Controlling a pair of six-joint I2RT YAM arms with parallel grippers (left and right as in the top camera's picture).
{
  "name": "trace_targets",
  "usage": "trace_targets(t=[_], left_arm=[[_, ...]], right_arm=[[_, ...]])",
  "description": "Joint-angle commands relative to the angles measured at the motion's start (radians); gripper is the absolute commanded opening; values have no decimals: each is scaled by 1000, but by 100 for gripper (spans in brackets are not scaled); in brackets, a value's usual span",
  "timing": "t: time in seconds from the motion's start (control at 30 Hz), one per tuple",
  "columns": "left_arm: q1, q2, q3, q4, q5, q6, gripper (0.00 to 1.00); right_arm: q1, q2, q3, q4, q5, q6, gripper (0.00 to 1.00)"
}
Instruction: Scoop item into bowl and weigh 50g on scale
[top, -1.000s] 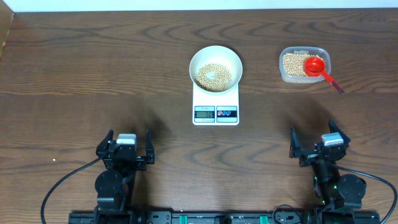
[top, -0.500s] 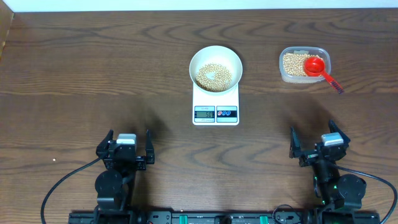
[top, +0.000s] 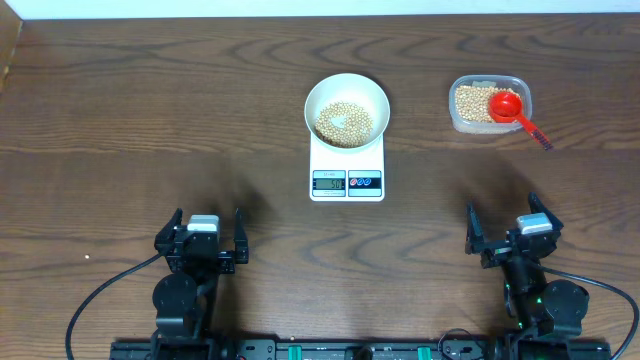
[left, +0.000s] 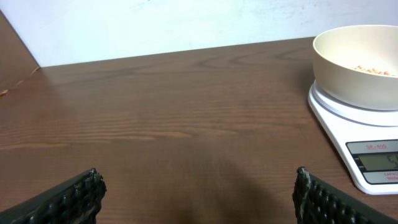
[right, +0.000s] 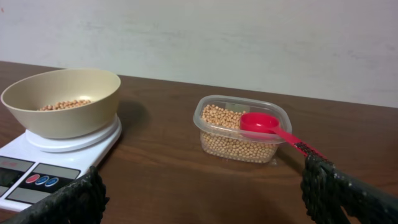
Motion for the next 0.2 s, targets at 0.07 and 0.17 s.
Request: trace_targets(t=[0.07, 0.17], left_arm=[[4, -7, -26, -7, -20, 10, 99], [4, -7, -26, -7, -20, 10, 99]], right_arm=[[6, -7, -5, 0, 6, -13, 99], [6, -7, -5, 0, 6, -14, 99]])
